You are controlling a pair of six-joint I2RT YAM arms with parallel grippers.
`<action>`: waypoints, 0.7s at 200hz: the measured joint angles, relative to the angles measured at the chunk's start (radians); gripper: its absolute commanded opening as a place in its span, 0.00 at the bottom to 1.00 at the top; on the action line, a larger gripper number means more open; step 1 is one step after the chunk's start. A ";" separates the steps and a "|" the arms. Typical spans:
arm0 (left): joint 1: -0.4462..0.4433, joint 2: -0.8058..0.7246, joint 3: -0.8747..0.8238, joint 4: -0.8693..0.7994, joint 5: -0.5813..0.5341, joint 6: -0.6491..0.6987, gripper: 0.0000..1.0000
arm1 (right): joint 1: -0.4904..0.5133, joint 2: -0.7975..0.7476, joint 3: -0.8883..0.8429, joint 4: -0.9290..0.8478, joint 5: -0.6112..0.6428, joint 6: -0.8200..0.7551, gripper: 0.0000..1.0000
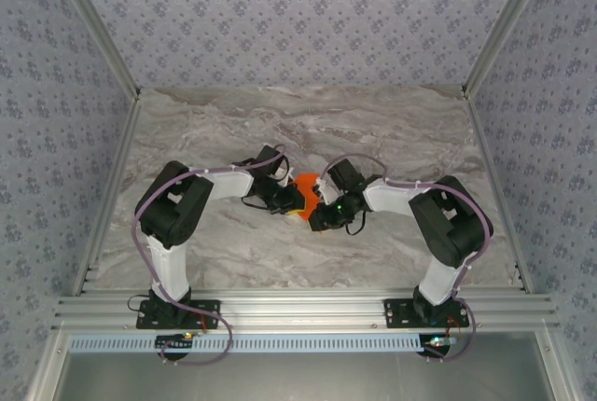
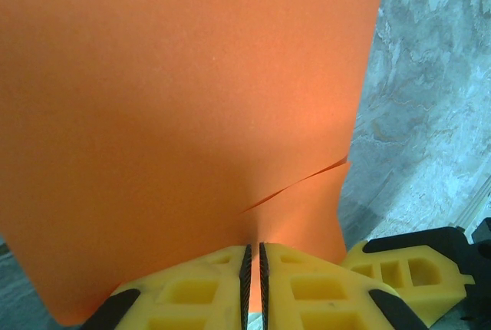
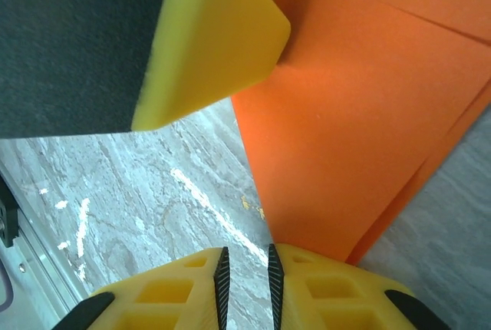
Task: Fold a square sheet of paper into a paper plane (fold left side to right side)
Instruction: Third fold the triangle at the center of the table.
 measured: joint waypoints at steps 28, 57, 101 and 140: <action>0.000 0.000 0.000 0.000 -0.003 0.003 0.14 | 0.001 0.000 -0.012 0.010 0.000 0.000 0.20; 0.000 0.000 0.000 -0.001 -0.003 0.005 0.14 | -0.002 -0.010 -0.037 0.035 0.003 0.002 0.14; -0.004 0.000 0.000 -0.005 0.001 0.007 0.14 | -0.003 -0.067 -0.122 0.084 0.006 0.010 0.10; -0.004 0.000 0.000 -0.006 0.001 0.007 0.14 | -0.005 -0.145 -0.153 -0.008 0.011 0.028 0.07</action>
